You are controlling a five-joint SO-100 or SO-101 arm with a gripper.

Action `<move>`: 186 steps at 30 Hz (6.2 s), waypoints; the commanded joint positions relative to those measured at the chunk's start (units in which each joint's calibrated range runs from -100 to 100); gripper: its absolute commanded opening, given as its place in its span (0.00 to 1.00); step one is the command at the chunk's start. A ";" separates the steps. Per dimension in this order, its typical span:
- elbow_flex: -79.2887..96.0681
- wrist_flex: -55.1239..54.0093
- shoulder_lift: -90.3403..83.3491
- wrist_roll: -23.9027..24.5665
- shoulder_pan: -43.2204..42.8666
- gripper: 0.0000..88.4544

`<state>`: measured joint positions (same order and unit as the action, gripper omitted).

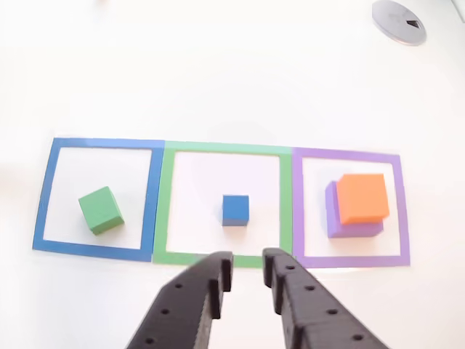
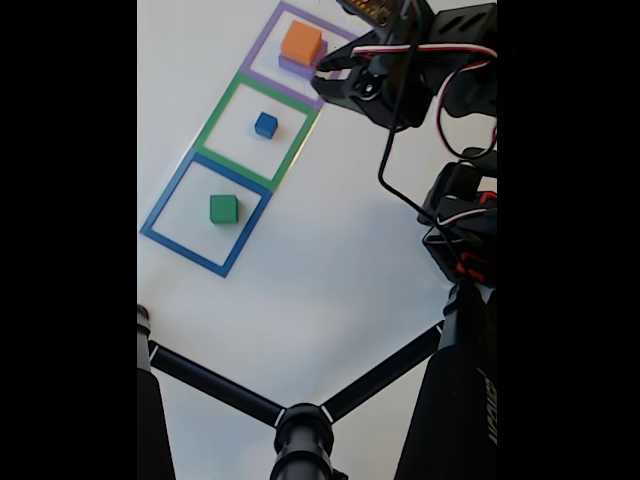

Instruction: Tower of hanoi

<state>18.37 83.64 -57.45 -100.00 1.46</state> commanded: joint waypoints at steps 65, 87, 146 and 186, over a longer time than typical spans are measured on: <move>66.36 -149.95 67.50 0.00 7.55 0.30; 59.63 -156.35 82.36 0.00 4.48 0.27; 22.36 -24.45 -0.48 0.00 -5.39 0.00; 27.72 -31.33 -4.20 0.00 -27.64 0.00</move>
<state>31.74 70.98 -61.08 -98.74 -27.21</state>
